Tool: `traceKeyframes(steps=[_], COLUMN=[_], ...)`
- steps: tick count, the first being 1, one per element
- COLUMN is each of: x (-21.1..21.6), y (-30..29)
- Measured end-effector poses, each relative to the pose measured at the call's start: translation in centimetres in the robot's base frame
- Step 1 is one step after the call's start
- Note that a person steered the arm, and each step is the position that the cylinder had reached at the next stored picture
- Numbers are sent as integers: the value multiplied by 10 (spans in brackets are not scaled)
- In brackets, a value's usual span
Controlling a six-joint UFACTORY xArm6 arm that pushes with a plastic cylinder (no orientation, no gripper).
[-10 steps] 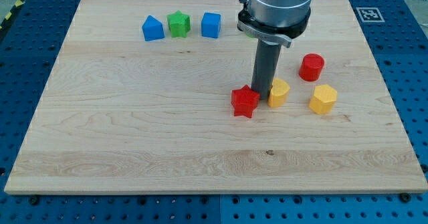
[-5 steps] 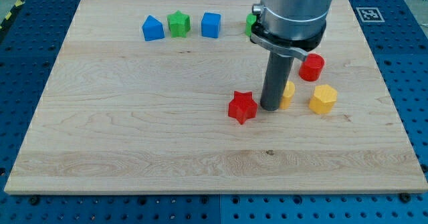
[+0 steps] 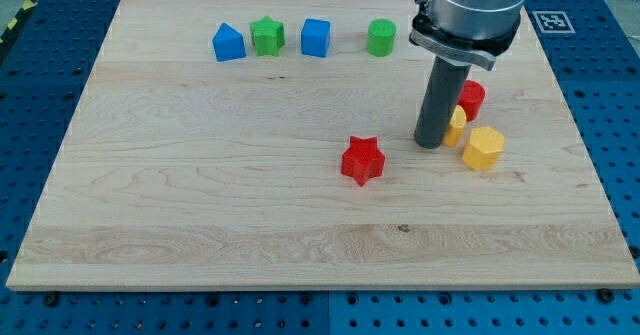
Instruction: Place the red star and heart diagonal to each other
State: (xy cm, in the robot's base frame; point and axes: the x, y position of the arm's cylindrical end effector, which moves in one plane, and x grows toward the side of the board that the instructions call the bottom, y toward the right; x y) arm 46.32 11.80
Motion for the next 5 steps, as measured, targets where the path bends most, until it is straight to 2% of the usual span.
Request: traceKeyframes(steps=[3, 5], x=[-6, -20], y=[-28, -27])
